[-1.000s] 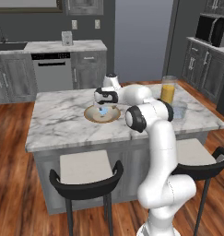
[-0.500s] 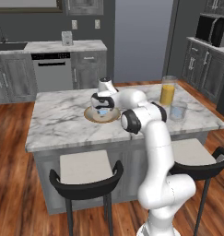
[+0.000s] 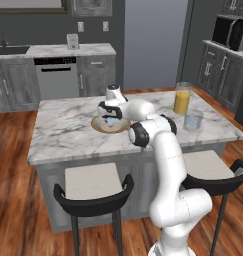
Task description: There are two ice cubes in the ice bowl. Place both ice cubes in the glass cup.
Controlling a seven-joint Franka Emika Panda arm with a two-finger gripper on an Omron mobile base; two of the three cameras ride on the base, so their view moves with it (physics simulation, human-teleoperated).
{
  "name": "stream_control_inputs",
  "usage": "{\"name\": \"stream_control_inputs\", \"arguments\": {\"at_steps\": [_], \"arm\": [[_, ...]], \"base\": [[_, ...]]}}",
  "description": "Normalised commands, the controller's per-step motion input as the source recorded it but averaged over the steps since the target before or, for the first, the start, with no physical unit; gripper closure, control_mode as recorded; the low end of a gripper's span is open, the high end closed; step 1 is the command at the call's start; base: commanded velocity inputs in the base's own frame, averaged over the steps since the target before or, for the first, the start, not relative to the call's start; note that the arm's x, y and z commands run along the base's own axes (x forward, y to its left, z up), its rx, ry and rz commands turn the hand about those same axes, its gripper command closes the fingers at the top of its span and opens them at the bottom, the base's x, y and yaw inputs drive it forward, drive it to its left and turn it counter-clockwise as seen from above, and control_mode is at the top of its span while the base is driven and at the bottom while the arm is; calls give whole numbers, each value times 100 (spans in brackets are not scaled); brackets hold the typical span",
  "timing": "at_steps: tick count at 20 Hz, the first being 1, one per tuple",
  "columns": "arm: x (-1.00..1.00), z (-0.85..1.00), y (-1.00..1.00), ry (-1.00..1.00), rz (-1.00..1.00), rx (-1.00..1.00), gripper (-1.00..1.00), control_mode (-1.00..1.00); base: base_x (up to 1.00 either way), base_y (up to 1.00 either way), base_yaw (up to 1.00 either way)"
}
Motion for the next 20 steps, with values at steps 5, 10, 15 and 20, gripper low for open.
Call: {"name": "stream_control_inputs", "arguments": {"at_steps": [5, 10, 15, 20], "arm": [[8, -23, 0, 0, 0, 0, -100, -100], [20, -12, 0, -5, 0, 0, -100, -100], [29, -8, 0, -8, 0, 0, -100, -100], [22, -23, 0, 0, 0, 0, 100, -100]], "base": [[0, 0, 0], [0, 0, 0], [0, 0, 0], [0, 0, 0]]}}
